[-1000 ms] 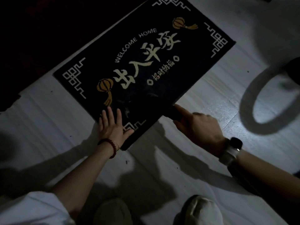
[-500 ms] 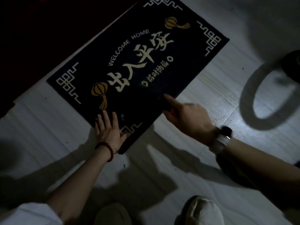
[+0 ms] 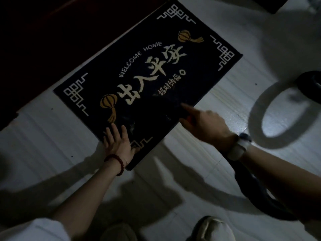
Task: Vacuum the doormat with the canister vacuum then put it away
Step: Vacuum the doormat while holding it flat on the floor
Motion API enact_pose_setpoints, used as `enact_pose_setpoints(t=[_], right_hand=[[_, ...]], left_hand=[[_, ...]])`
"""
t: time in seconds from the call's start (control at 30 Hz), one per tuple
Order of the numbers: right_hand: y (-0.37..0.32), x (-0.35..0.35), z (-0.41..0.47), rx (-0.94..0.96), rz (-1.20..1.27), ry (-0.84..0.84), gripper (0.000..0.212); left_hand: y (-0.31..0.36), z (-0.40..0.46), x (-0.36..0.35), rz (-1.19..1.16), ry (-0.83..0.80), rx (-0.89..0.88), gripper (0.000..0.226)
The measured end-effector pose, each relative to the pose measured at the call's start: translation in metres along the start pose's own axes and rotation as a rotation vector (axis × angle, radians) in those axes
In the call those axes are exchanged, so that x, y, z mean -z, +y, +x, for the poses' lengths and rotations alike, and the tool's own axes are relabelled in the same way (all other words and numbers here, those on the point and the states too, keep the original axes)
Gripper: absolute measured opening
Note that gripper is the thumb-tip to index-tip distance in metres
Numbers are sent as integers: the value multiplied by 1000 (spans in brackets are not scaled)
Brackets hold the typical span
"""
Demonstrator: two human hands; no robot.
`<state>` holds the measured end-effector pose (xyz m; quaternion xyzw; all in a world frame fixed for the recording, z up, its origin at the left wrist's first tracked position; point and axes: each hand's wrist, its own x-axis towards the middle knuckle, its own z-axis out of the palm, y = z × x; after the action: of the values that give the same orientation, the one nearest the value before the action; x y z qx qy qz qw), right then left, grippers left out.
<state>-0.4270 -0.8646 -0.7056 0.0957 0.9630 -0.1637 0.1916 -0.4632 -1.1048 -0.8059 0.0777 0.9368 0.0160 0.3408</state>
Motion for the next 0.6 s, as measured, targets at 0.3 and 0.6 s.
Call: enact_pose_setpoints(t=[0.3,0.6], right_hand=[[-8,-26,19,-46,97,-11,53],[23,9,23,-109,67,158,53]], left_hand=[[6,1,7,-57,-26,54,93],[13,1,5,-77,-12,76,94]])
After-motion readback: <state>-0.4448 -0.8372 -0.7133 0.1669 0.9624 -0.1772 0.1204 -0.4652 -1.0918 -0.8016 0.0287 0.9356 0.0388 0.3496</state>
